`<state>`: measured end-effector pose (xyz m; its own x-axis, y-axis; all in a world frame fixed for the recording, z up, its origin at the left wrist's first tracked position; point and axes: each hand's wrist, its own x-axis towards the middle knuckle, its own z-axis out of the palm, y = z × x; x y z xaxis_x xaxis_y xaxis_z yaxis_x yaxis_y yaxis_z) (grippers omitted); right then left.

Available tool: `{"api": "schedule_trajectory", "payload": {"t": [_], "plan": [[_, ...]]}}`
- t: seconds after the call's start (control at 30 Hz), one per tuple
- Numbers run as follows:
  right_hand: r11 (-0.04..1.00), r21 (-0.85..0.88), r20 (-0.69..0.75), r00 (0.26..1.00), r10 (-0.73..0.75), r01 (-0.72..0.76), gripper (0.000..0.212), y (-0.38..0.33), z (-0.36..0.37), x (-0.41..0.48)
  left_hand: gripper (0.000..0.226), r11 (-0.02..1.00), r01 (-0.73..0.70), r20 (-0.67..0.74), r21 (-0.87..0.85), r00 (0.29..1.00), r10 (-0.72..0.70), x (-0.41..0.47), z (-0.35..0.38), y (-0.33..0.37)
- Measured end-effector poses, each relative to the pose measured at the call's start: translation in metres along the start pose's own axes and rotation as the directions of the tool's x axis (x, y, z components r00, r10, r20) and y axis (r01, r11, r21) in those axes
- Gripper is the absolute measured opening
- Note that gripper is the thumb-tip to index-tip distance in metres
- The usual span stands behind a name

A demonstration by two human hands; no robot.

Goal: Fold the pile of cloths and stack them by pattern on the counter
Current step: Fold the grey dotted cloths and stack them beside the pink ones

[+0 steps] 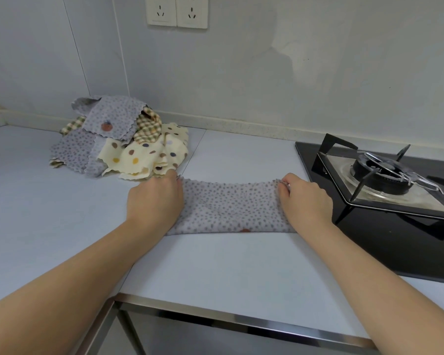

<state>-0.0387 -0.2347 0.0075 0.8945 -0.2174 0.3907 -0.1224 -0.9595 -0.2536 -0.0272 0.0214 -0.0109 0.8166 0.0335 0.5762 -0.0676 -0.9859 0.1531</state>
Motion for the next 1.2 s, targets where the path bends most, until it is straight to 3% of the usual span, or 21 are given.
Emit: {"api": "schedule_trajectory", "payload": {"t": [0.3, 0.57, 0.63, 0.7, 0.73, 0.8, 0.87, 0.9, 1.0, 1.2], "plan": [[1.0, 0.021, -0.022, 1.0, -0.002, 0.002, 0.027, -0.001, 0.001, 0.0, 0.024, 0.995, -0.011, -0.075, -0.096, 0.997, 0.004, 0.004, 0.001, 0.0], [1.0, -0.007, 0.037, 0.999, -0.003, 0.003, 0.026, 0.001, 0.004, 0.002, 0.017, 0.996, 0.014, -0.005, -0.084, 1.0, -0.014, 0.005, 0.001, 0.0], [0.997, -0.017, -0.03, 0.997, -0.074, 0.073, 0.03, 0.001, 0.003, 0.002, 0.022, 0.993, -0.061, -0.052, -0.104, 0.997, 0.056, 0.005, -0.005, 0.002], [0.981, 0.047, -0.11, 0.978, -0.18, 0.186, 0.034, -0.004, -0.001, -0.001, 0.027, 0.957, -0.242, -0.109, -0.156, 0.968, 0.227, 0.003, -0.01, 0.006], [0.964, 0.125, -0.091, 0.97, -0.225, 0.236, 0.036, -0.008, -0.003, -0.003, 0.031, 0.926, -0.314, -0.057, -0.208, 0.949, 0.309, 0.001, -0.011, 0.01], [0.923, 0.283, 0.105, 0.948, -0.3, 0.261, 0.045, -0.017, -0.002, -0.012, 0.047, 0.895, -0.328, 0.241, -0.304, 0.882, 0.405, -0.006, -0.013, 0.019], [0.942, 0.21, 0.41, 0.851, -0.328, 0.262, 0.06, -0.019, 0.004, -0.02, 0.063, 0.924, -0.296, 0.533, -0.242, 0.755, 0.381, -0.011, -0.009, 0.023], [0.949, 0.12, 0.513, 0.801, -0.31, 0.29, 0.064, -0.018, 0.008, -0.02, 0.067, 0.935, -0.293, 0.599, -0.201, 0.718, 0.354, -0.012, -0.008, 0.023], [0.949, 0.027, 0.59, 0.761, -0.268, 0.313, 0.065, -0.013, 0.011, -0.015, 0.072, 0.946, -0.287, 0.636, -0.151, 0.705, 0.315, -0.01, -0.009, 0.022], [0.965, -0.002, 0.563, 0.798, -0.214, 0.261, 0.058, -0.014, 0.01, -0.016, 0.078, 0.957, -0.275, 0.626, -0.088, 0.732, 0.269, -0.012, -0.014, 0.022]]}}
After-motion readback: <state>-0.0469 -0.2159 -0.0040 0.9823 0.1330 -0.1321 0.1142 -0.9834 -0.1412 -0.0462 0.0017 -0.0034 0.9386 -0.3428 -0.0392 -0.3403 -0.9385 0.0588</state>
